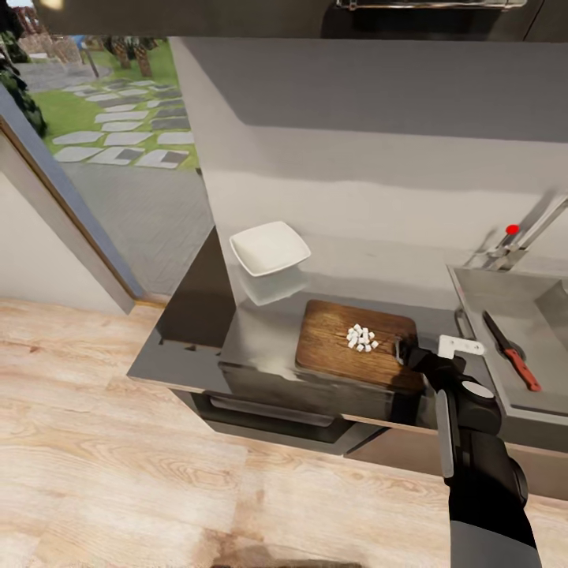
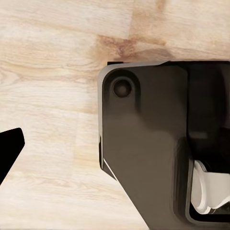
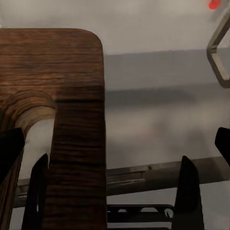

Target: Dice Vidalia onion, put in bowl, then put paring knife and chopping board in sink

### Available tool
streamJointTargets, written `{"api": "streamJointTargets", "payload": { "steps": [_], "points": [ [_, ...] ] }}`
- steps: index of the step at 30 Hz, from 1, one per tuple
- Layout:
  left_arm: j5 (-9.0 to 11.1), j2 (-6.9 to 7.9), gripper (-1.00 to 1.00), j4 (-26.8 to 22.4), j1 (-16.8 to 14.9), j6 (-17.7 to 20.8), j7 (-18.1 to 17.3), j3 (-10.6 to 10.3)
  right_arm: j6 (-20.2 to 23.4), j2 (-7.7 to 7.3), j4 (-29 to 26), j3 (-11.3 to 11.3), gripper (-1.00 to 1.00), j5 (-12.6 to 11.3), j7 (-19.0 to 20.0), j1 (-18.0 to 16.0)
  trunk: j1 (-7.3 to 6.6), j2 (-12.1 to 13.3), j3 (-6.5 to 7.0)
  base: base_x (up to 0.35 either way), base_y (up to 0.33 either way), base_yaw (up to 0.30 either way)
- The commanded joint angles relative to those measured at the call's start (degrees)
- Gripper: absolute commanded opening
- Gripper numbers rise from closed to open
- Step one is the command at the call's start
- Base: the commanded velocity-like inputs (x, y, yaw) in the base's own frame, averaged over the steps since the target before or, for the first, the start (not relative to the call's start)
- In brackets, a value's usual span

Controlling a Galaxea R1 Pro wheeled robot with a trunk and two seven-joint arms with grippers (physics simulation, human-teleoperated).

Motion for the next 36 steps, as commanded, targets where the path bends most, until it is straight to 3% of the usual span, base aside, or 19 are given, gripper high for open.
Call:
{"api": "streamJointTargets", "payload": {
  "steps": [1,17,33,34,36],
  "points": [
    [0.4,0.06,1.0,0.0,0.0,-0.1,0.0,-0.1,0.3,0.05,-0.1,-0.1,1.0,0.4,0.2,0.0,0.03,-0.1,-0.14,0.0,0.0,0.066],
    [0.4,0.06,1.0,0.0,0.0,-0.1,0.0,-0.1,0.3,0.05,-0.1,-0.1,1.0,0.4,0.2,0.0,0.03,-0.1,-1.12,0.0,-0.03,0.066],
    [0.4,0.06,1.0,0.3,0.0,-0.1,0.0,-0.1,0.3,-0.36,-0.1,-0.2,1.0,0.4,0.2,0.0,0.03,-0.1,-1.19,0.0,-0.003,0.005],
    [0.4,0.06,1.0,0.3,0.0,-0.1,0.0,-0.1,0.3,-0.33,-0.1,-0.2,-1.0,0.5,0.2,0.0,0.03,-0.1,-1.19,0.0,0.0,0.0],
    [0.4,0.06,1.0,0.3,0.0,-0.1,0.0,-0.1,0.3,-0.31,-0.1,-0.2,-1.0,0.5,0.2,0.0,0.03,-0.1,-1.19,0.0,0.0,0.0]
  ]
}}
